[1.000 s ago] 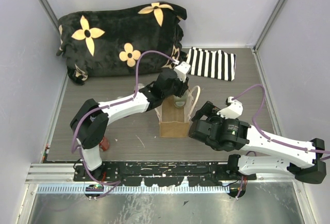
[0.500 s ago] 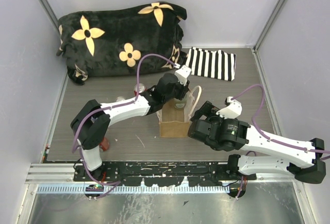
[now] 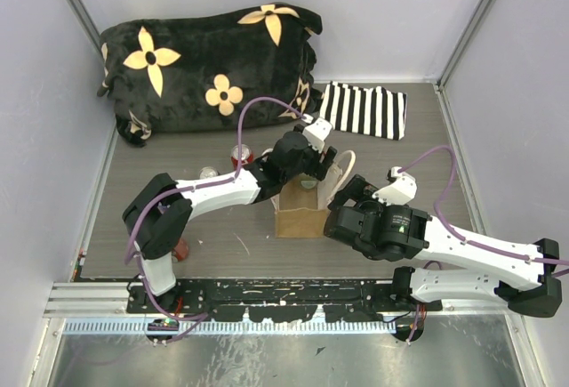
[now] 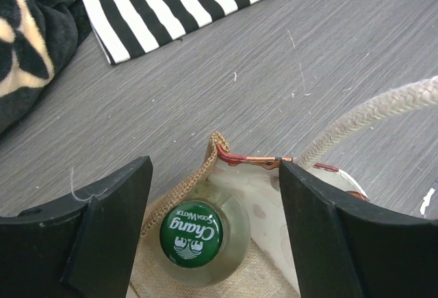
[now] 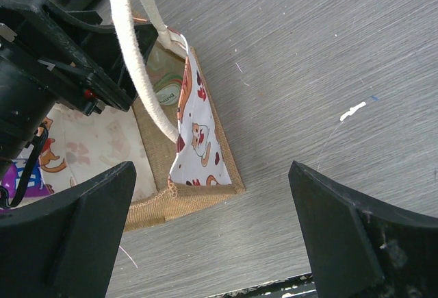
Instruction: Place the beverage into the canvas bag
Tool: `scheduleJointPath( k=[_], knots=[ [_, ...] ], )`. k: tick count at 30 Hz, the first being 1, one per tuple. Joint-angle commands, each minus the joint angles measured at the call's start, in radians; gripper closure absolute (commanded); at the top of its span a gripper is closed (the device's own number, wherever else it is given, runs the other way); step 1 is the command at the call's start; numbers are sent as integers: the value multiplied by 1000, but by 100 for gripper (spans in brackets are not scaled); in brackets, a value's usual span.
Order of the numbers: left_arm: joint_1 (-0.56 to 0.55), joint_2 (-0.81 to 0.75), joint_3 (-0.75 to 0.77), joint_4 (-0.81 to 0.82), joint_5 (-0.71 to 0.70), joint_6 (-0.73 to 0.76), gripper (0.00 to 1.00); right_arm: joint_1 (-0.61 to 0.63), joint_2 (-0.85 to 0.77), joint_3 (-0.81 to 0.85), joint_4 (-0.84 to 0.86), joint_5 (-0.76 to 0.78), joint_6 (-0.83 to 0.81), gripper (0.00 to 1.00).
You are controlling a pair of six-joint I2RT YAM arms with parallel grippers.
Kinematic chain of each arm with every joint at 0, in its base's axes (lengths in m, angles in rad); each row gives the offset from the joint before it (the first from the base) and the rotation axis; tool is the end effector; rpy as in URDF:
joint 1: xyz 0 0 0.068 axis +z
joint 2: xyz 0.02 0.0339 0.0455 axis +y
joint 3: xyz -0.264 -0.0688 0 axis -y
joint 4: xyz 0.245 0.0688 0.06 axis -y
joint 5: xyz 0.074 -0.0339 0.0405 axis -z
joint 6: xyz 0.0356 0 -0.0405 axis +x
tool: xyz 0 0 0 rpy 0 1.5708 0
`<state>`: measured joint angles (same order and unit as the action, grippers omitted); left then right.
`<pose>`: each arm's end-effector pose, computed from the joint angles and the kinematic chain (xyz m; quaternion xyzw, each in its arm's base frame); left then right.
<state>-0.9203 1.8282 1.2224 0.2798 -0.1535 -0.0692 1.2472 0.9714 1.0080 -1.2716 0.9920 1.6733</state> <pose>0.2624 -0.3359 0.2437 0.2937 0.7563 -0.2212 0.5411 0.0742 0.1275 0.3122 0.2611 0.8307 0.0943 0.4826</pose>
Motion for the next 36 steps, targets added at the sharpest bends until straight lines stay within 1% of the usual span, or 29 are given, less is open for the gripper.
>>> scheduleJointPath(
  k=[1, 2, 3, 9, 13, 21, 25, 29, 32, 33, 36],
  knots=[
    [-11, 17, -18, -16, -42, 26, 14, 3, -2, 29, 19, 19, 2, 0],
    [-11, 9, -10, -19, -52, 35, 13, 3, -1, 28, 21, 19, 1, 0],
    [-11, -1, 2, -27, -63, 45, 9, 3, 0, 28, 24, 19, 0, 0],
    [-9, -60, 84, -115, -121, 95, 1, 3, 11, 29, 44, 18, -14, 0],
    [-1, -101, 124, -180, -122, 95, 1, 4, 16, 28, 59, 13, -26, 0],
    [39, -184, 198, -309, -86, 42, 2, 3, 15, 29, 75, 5, -41, 0],
    [132, -248, 237, -409, -9, -13, 1, 3, 13, 29, 86, 4, -50, 0],
    [319, -324, 231, -502, 119, -41, 0, 3, 13, 27, 99, 9, -64, 0],
    [433, -350, 212, -566, 194, 4, 1, 3, 13, 22, 105, 10, -70, 0],
    [458, -347, 214, -612, 214, 23, 1, 3, 12, 18, 110, 10, -73, 0],
    [493, -331, 187, -668, 244, 71, 1, 2, 0, -6, 134, 3, -74, 0]
  ],
)
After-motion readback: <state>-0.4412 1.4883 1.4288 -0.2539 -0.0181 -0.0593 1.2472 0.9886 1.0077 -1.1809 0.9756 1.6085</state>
